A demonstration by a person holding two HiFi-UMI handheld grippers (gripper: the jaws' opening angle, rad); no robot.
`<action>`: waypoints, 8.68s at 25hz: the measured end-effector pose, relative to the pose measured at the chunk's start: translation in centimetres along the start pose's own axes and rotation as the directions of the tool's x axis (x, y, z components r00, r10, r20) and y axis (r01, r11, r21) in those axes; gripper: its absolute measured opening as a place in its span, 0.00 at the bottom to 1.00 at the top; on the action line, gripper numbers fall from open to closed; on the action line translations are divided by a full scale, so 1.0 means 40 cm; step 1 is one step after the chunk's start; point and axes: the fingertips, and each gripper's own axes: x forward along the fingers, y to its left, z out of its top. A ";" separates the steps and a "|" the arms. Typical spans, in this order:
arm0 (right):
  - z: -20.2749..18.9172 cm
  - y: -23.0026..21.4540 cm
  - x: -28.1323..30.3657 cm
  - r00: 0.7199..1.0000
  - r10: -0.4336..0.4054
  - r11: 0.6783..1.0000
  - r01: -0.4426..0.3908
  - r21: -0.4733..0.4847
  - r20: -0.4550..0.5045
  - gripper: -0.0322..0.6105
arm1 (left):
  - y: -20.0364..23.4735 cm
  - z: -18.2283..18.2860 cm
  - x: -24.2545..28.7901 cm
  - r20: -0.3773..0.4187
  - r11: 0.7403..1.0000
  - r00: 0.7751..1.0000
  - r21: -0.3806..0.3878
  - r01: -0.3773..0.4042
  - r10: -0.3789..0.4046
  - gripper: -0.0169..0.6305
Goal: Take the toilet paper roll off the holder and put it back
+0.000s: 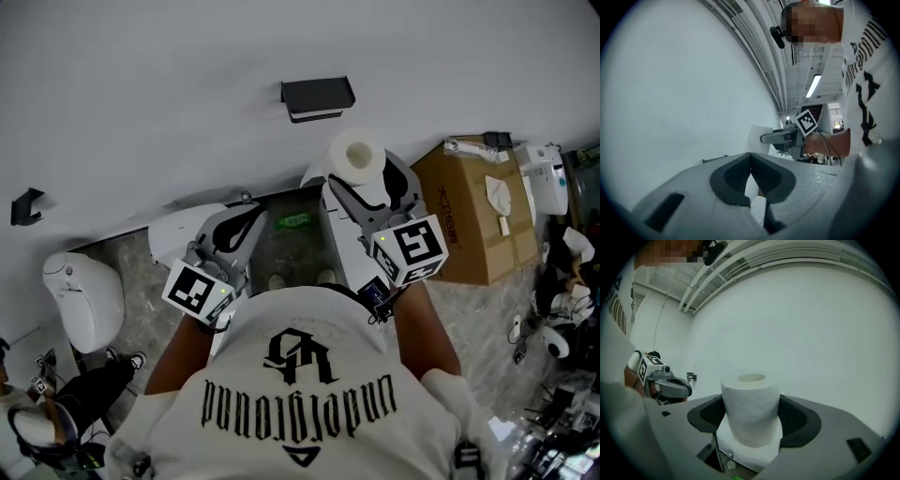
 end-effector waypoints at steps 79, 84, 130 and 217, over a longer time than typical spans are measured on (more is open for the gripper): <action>-0.058 -0.424 0.432 0.990 0.143 0.987 -0.144 0.067 0.008 0.57 | 0.363 -0.041 0.564 -0.084 0.998 0.996 -0.041 -0.045 0.042 0.05; -0.103 -0.424 0.476 0.988 0.153 0.985 -0.150 0.079 -0.025 0.57 | 0.402 -0.062 0.576 -0.095 0.998 0.995 -0.052 -0.047 0.042 0.05; -0.170 -0.387 0.398 0.985 0.167 0.984 -0.164 0.075 -0.030 0.58 | 0.305 -0.075 0.539 -0.094 0.995 0.994 -0.068 -0.067 0.060 0.05; -0.003 0.542 -0.394 0.970 0.226 0.973 -0.221 -0.066 0.083 0.07 | -0.262 0.013 -0.500 0.009 0.995 0.995 -0.012 -0.103 0.104 0.05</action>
